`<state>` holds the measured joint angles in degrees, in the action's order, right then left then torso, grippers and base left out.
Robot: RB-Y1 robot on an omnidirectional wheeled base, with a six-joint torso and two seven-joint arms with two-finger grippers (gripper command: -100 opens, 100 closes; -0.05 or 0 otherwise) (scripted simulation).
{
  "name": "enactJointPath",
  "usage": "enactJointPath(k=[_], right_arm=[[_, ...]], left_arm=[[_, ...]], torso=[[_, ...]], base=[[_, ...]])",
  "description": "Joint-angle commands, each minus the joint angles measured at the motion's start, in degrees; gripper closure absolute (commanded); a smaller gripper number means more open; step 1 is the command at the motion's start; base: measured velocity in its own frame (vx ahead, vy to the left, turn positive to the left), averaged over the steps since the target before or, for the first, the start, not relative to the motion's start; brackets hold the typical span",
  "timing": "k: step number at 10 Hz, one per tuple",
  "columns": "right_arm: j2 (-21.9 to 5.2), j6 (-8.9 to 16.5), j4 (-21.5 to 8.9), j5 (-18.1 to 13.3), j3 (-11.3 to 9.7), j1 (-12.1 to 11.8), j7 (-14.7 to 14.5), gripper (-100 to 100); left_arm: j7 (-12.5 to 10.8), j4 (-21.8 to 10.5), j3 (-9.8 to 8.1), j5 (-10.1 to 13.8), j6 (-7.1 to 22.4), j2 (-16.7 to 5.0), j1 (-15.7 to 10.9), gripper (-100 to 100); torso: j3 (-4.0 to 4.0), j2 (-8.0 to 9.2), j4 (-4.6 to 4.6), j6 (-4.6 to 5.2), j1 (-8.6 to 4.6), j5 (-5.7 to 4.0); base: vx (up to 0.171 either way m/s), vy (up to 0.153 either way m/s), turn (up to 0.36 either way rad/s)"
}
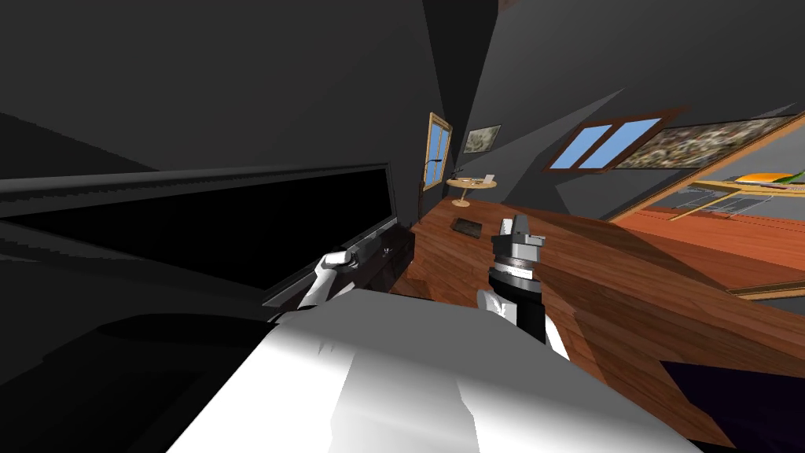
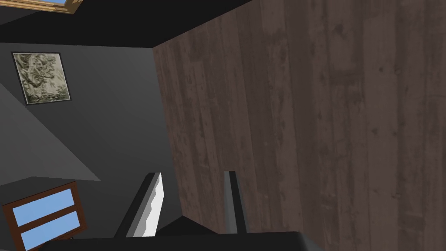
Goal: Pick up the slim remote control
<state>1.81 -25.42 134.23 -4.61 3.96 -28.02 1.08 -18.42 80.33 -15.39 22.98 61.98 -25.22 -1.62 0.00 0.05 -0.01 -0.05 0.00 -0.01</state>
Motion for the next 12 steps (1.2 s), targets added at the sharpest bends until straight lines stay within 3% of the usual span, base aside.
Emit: enactJointPath(k=[1,2,4,5,8,11,12], right_arm=[[0.0,0.0,0.0,0.0,0.0,0.0,0.0,0],[0.0,0.0,0.0,0.0,0.0,0.0,0.0,0],[0.0,0.0,0.0,0.0,0.0,0.0,0.0,0],[0.0,0.0,0.0,0.0,0.0,0.0,0.0,0],[0.0,0.0,0.0,0.0,0.0,0.0,0.0,0],[-0.01,0.0,0.0,0.0,0.01,0.0,0.0,0],[-0.01,0.0,0.0,0.0,0.0,0.01,0.0,0]], left_arm=[[-1.74,-2.79,-0.84,0.29,2.86,0.03,0.45,-100],[-1.74,-2.79,-0.84,0.29,3.56,0.03,0.45,-100],[-3.92,-5.82,-1.75,0.27,7.25,0.36,1.28,-100],[-3.92,-5.82,-1.75,0.27,7.25,0.36,1.28,-100],[-6.53,-9.34,-2.78,0.0,11.0,1.03,2.73,-100],[-8.16,-11.83,-3.26,-0.39,12.75,1.99,4.22,-100],[-8.02,-11.83,-3.17,-0.38,12.75,1.66,3.42,-100]], torso=[[0.0,0.0,0.0,0.0,0.0,0.0],[0.01,0.01,0.0,0.0,0.03,0.0],[0.02,0.04,0.01,0.0,0.05,0.01],[0.04,0.07,0.01,-0.01,0.1,0.02],[0.04,0.08,0.02,0.01,0.14,0.03],[0.01,0.01,0.01,0.02,0.31,0.06],[0.0,-0.01,0.0,0.04,0.28,0.07]], base=[[-0.001,0.001,0.162],[-0.002,0.002,0.052],[-0.006,0.016,0.125],[-0.012,0.017,0.051],[-0.01,0.035,0.096],[0.008,0.073,0.085],[-0.01,0.003,-0.022]])
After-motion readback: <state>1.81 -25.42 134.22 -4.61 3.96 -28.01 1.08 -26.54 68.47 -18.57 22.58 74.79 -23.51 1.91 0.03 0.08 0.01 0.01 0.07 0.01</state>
